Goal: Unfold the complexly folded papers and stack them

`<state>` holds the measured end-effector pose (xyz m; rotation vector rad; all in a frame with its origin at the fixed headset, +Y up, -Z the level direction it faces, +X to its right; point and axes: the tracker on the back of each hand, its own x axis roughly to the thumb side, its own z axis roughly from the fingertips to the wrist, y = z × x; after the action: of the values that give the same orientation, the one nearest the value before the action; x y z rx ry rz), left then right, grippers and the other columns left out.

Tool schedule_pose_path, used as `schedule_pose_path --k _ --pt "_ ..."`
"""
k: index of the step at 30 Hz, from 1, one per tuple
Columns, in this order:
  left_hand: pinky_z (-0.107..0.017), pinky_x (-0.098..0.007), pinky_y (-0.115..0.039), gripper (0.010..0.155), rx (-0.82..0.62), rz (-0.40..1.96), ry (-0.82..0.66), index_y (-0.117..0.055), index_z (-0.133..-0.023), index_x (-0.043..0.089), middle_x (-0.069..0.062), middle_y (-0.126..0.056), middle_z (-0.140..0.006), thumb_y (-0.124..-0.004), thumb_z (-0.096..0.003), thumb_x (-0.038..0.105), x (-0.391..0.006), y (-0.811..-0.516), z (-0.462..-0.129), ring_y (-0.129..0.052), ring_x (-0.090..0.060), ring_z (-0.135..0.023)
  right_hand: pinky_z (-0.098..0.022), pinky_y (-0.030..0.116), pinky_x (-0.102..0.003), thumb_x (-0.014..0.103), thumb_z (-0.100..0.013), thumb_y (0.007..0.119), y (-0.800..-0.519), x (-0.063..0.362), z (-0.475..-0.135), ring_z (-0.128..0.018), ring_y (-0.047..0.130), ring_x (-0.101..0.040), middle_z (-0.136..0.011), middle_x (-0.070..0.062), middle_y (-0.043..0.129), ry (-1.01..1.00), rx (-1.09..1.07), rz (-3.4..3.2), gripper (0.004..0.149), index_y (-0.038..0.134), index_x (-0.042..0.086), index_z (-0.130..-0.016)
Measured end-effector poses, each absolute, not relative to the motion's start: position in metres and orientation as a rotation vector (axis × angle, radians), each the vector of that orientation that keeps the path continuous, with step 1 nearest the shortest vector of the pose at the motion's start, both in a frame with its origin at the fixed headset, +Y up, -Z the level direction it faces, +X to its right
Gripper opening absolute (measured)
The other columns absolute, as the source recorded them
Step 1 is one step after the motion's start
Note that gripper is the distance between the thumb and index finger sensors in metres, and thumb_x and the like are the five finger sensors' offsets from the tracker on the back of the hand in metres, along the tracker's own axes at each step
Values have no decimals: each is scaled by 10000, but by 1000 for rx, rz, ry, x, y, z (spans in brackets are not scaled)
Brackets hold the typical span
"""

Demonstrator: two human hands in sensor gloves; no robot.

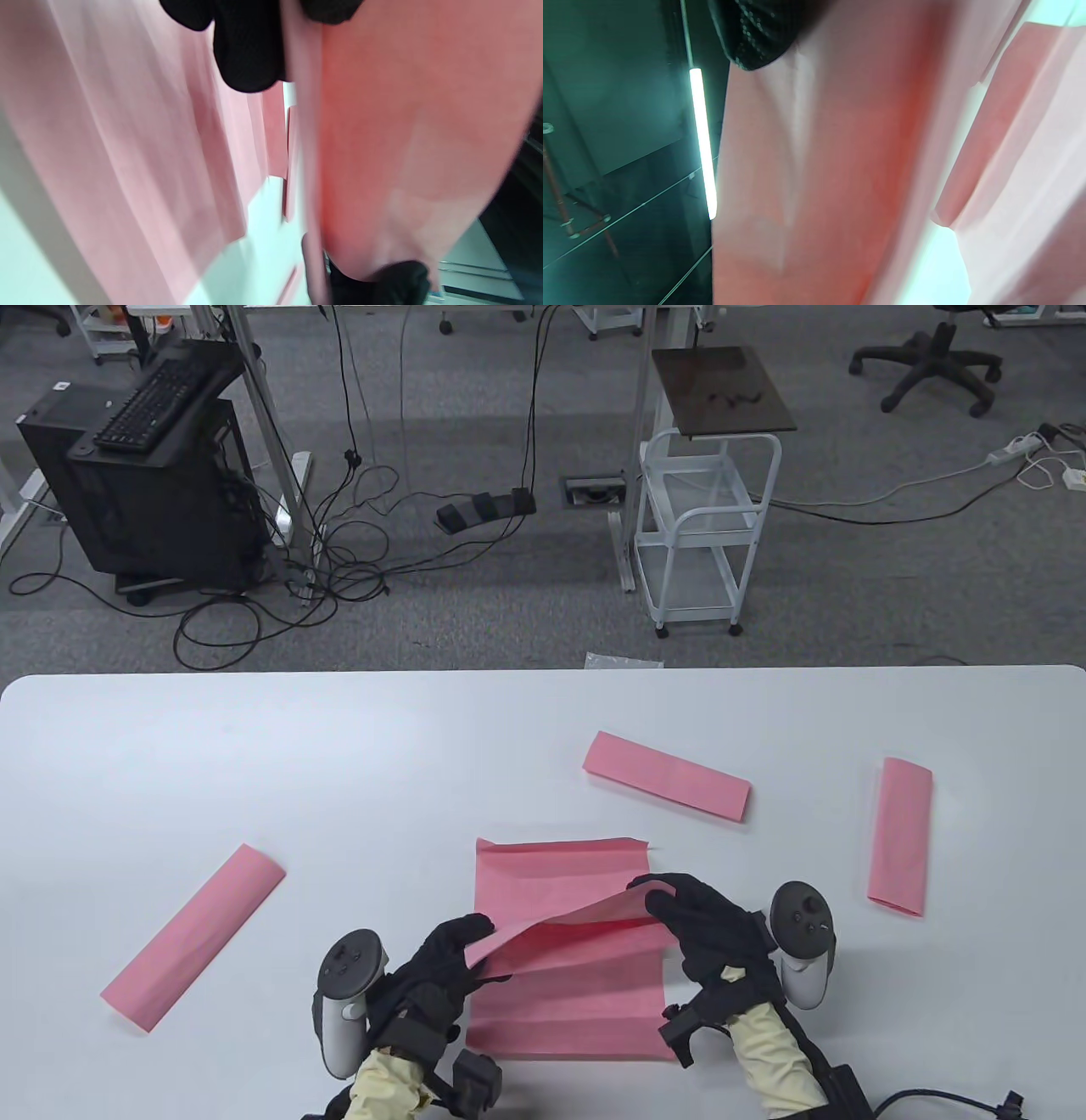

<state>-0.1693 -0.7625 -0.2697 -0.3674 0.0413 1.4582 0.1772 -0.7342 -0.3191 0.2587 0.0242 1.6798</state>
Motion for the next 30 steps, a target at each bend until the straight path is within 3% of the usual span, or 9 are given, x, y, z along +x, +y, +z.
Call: schedule_pose_path --k 3,6,12,13,16,19,23,26,30 --pt "-799 -506 -496 661 -347 1420 36 -333 -1077 346 15 -774 -945 -686 -538 202 -169 -760 -269 -879 -229 -858 -720 308 -667 334 -476 766 -731 183 -329 -823 784 -380 -665 -103 938 10 197 1668 389 876 106 -772" --pt "-796 -526 -487 763 -341 1406 -5 -188 -1066 376 32 -765 -929 -700 -529 194 -169 -756 -270 -875 -224 -848 -719 341 -654 327 -477 771 -727 190 -341 -760 833 -357 -605 -109 951 15 93 1675 394 875 66 -753" --pt "-799 -566 -492 830 -251 1244 -285 -28 -1027 431 24 -726 -959 -674 -548 223 -172 -739 -271 -875 -198 -864 -714 409 -629 322 -472 781 -722 187 -366 -661 902 -322 -518 -81 976 126 29 1843 393 892 37 -719" --pt "-800 -564 -497 817 -230 1226 -312 -79 -1035 461 33 -748 -959 -689 -545 227 -174 -739 -272 -891 -197 -863 -715 412 -627 321 -472 783 -722 185 -369 -654 906 -320 -514 -81 976 147 25 1848 393 894 34 -716" --pt "-797 -549 -517 562 -234 1141 -326 -554 -1030 447 87 -817 -957 -741 -535 258 -184 -744 -276 -930 -145 -867 -715 412 -627 318 -469 787 -724 180 -377 -652 906 -323 -511 -86 977 202 42 1849 393 896 31 -714" --pt "-796 -555 -505 359 -216 1168 -319 -807 -858 417 74 -815 -981 -730 -544 262 -191 -758 -275 -912 -159 -889 -716 405 -628 317 -471 784 -725 175 -383 -659 901 -327 -517 -88 975 237 62 1873 393 894 31 -718" --pt "-788 -620 -412 336 -319 1108 -341 -848 -834 349 -71 -657 -1116 -723 -548 226 -196 -769 -274 -730 -362 -1010 -724 383 -628 314 -476 777 -726 177 -391 -677 888 -334 -533 -92 967 302 83 1844 393 883 35 -731" --pt "-787 -623 -384 333 -278 1041 -366 -849 -826 362 -125 -475 -1189 -712 -550 239 -198 -764 -275 -589 -414 -1067 -726 383 -627 315 -478 774 -723 183 -397 -678 887 -330 -534 -88 966 254 39 1814 393 879 36 -734" --pt "-772 -640 -399 350 -354 1032 -394 -826 -850 400 -197 -509 -1171 -702 -558 251 -197 -762 -276 -593 -453 -1054 -730 378 -625 319 -483 770 -724 189 -402 -685 883 -324 -541 -82 963 239 17 1779 393 875 44 -742"
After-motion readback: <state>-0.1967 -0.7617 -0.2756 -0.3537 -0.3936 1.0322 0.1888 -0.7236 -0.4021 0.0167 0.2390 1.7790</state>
